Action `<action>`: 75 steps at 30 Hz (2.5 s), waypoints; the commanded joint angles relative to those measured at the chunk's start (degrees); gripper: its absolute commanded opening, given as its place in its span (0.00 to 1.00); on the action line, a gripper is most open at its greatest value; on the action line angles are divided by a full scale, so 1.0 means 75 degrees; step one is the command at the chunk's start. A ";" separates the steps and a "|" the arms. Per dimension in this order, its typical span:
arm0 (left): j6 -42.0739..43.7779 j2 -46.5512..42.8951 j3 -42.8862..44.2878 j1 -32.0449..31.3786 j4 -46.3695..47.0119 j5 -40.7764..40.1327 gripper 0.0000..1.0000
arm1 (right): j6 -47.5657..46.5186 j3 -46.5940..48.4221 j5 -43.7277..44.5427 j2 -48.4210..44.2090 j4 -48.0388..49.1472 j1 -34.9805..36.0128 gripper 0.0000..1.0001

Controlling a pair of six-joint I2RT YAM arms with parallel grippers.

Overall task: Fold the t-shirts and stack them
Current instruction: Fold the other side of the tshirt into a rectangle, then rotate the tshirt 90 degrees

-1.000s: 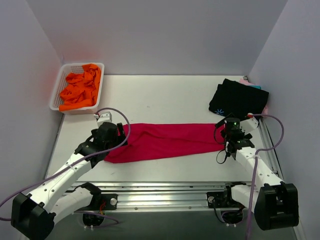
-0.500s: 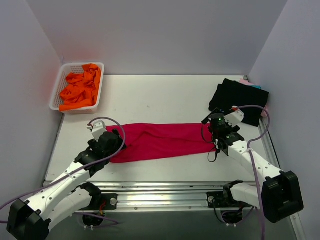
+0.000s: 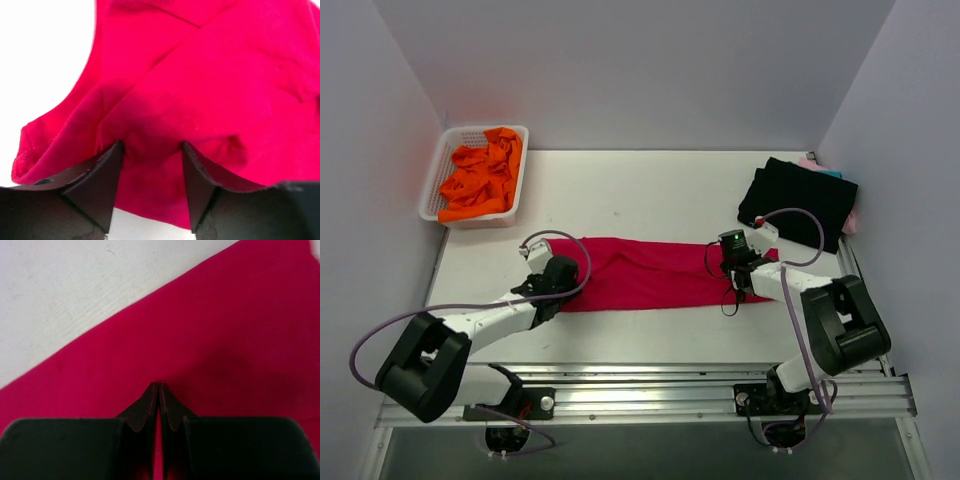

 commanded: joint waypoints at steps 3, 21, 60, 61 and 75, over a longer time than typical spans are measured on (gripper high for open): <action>0.0253 0.1372 0.0165 0.0642 0.1697 0.1138 0.41 | -0.0138 0.0556 -0.0139 0.0906 0.0376 -0.0093 0.00; 0.1448 0.4664 0.4989 0.2166 0.0142 0.2321 0.02 | 0.0787 -0.0392 -0.0304 -0.0309 -0.0361 0.1040 0.00; 0.2702 0.4426 0.8991 0.2087 0.0973 0.5644 0.94 | 0.1009 0.3228 0.4348 -0.0871 -0.3663 0.6471 0.68; 0.2796 0.3772 0.8433 0.1888 0.0949 0.5233 0.94 | 0.0999 0.3205 0.4418 -0.1001 -0.3783 0.6237 0.68; 0.0618 0.2828 0.3002 -0.1604 0.2131 0.3179 0.94 | 0.0518 0.1764 0.3915 -0.2221 -0.3819 0.4619 0.65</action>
